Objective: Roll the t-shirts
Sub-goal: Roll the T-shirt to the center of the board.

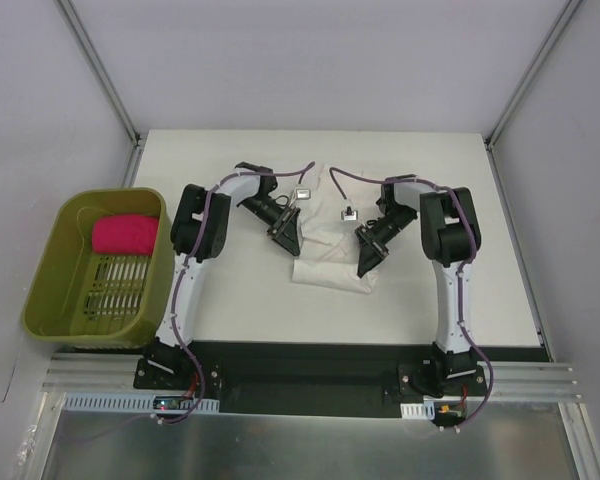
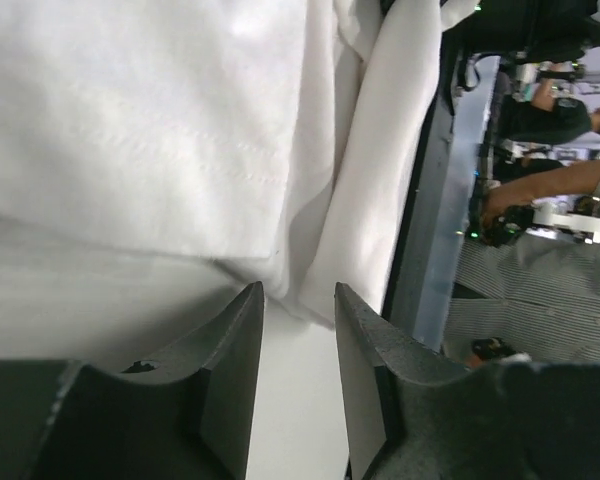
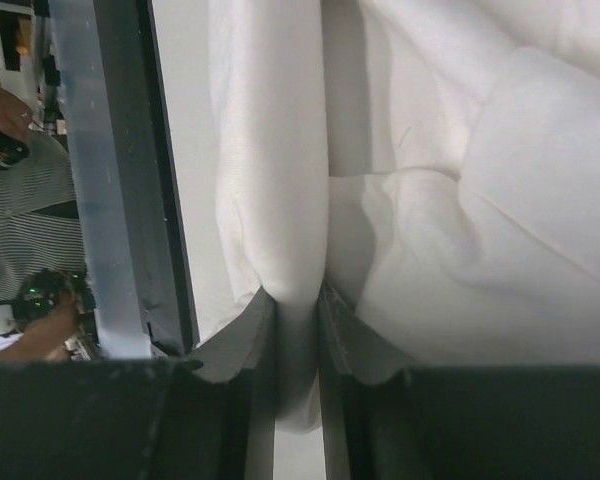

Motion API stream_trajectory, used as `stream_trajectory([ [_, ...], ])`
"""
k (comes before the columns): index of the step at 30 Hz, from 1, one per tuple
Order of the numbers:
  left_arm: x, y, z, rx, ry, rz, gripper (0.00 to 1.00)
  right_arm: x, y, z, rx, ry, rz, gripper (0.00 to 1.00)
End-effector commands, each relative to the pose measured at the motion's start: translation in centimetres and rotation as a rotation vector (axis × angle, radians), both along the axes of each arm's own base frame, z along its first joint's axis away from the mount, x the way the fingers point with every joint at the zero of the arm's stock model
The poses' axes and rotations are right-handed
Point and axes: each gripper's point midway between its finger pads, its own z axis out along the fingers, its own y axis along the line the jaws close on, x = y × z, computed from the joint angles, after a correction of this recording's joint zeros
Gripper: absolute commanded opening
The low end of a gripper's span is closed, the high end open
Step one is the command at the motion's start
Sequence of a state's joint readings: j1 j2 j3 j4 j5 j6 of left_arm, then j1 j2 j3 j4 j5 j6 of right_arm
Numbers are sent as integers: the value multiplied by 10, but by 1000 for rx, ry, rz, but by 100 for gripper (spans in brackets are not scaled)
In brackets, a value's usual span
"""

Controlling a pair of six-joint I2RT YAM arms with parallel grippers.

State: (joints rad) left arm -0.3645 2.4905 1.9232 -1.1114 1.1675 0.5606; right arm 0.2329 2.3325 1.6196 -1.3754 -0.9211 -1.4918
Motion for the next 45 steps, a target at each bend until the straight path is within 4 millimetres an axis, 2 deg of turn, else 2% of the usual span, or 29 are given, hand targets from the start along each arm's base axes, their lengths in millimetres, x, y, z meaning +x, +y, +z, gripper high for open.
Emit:
stream_trajectory([
  [1,9,5,50,-23,-271,-30,35,-33,-12,33,-112,313,-4,13],
  [2,-1,16,56,25,-347,-44,35,-30,-12,32,-114,317,-13,13],
  [4,5,18,54,29,-566,-71,37,-27,-12,29,-129,349,-40,14],
  [5,-10,34,48,110,-637,-77,39,-24,-11,29,-125,359,-61,14],
  [6,-12,33,46,118,-722,-84,42,-20,-10,30,-131,372,-82,14],
  [7,-18,37,27,131,-789,-78,44,-18,-10,27,-131,397,-107,14],
  [8,-10,41,42,171,-932,-53,48,-16,-9,27,-132,407,-120,14],
  [9,-10,40,41,183,-999,-46,49,-13,-9,27,-139,421,-138,14],
  [10,-17,29,34,174,-1087,-67,50,-10,-9,26,-136,441,-161,14],
  [11,-18,24,44,165,-1169,-71,50,-9,-9,25,-136,450,-174,14],
  [12,-13,26,42,226,-1250,-72,51,-8,-9,25,-140,465,-185,14],
  [13,-31,14,30,212,-1315,-151,51,-7,-10,25,-147,483,-199,14],
  [14,-24,1,45,172,-1440,-129,51,-7,-9,24,-147,493,-207,14],
  [15,-22,-2,47,179,-1511,-129,51,-8,-9,23,-152,503,-210,13],
  [16,-29,-3,38,174,-1554,-159,52,-7,-9,23,-150,515,-223,13],
  [17,-29,-18,46,137,-1631,-149,52,-6,-9,24,-145,521,-234,13],
  [23,-31,-35,26,150,-1693,-208,52,-2,-10,23,-137,546,-265,13],
  [24,-29,-39,28,136,-1723,-213,52,-1,-9,23,-135,545,-266,13],
  [31,-39,-41,-8,129,-1672,-373,48,2,-10,23,-127,566,-293,12],
  [33,-43,-41,-11,114,-1667,-398,46,3,-10,23,-123,572,-304,12],
  [36,-49,-40,-18,105,-1629,-450,39,5,-11,24,-114,577,-317,13],
  [37,-54,-36,-28,123,-1586,-484,37,5,-10,24,-111,577,-319,13],
  [39,-55,-40,-29,120,-1547,-492,26,5,-10,24,-107,581,-322,14],
  [40,-56,-38,-34,125,-1517,-497,22,5,-10,24,-105,580,-324,23],
  [41,-61,-33,-39,139,-1462,-509,14,6,-11,25,-99,576,-327,24],
  [42,-60,-40,-35,114,-1440,-497,11,6,-11,26,-89,575,-335,26],
  [43,-61,-39,-35,114,-1403,-494,10,6,-11,27,-74,564,-334,35],
  [44,-69,-29,-40,136,-1311,-511,9,9,-11,34,-53,537,-341,44],
  [45,-65,-36,-31,115,-1274,-504,8,14,-11,40,-19,527,-374,58],
])
